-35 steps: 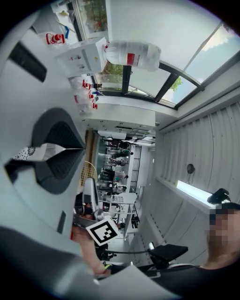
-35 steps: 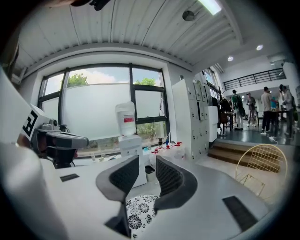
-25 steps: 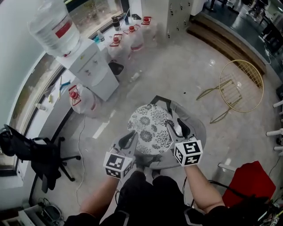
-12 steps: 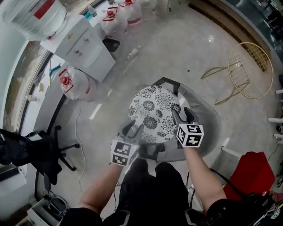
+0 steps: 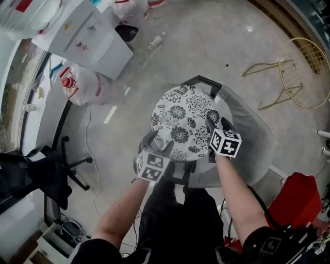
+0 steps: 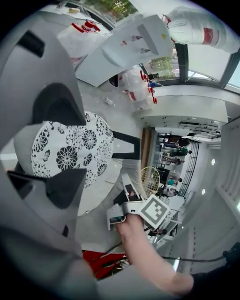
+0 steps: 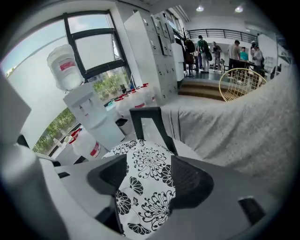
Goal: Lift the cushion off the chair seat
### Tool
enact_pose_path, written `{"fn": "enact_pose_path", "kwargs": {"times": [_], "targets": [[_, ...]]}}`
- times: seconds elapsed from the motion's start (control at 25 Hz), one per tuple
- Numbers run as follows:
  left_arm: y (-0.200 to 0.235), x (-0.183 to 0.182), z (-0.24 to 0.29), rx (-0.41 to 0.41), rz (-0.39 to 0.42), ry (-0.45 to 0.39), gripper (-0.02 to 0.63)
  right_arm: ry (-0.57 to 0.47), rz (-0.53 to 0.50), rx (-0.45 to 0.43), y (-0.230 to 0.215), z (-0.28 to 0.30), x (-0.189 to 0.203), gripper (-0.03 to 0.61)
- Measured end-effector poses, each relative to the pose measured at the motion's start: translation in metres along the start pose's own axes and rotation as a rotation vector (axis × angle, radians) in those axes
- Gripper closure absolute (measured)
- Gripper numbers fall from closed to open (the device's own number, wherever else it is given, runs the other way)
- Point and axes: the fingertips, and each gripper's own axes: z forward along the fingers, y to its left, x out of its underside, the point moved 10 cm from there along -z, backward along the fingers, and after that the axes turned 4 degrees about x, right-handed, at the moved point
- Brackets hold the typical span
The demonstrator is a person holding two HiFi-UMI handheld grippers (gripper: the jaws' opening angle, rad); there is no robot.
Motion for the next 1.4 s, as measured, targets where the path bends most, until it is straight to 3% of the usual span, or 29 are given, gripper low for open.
{"fn": "enact_pose_path", "kwargs": {"times": [0.44, 0.6, 0.8, 1.16, 1.4], "targets": [[0.015, 0.054, 0.070, 0.022, 0.045, 0.189, 0.322, 0.129, 0.083, 0.099, -0.032, 0.071, 0.047, 0.258], [0.019, 0.062, 0.090, 0.028, 0.041, 0.203, 0.318, 0.153, 0.106, 0.128, -0.042, 0.090, 0.056, 0.253], [0.017, 0.075, 0.111, 0.035, 0.106, 0.238, 0.318, 0.169, 0.126, 0.134, -0.051, 0.110, 0.070, 0.253], [0.017, 0.099, 0.132, 0.025, 0.143, 0.275, 0.318, 0.172, 0.113, 0.131, -0.058, 0.131, 0.086, 0.249], [0.020, 0.101, 0.138, 0.002, 0.136, 0.272, 0.337, 0.158, 0.135, 0.080, -0.058, 0.134, 0.087, 0.296]]}}
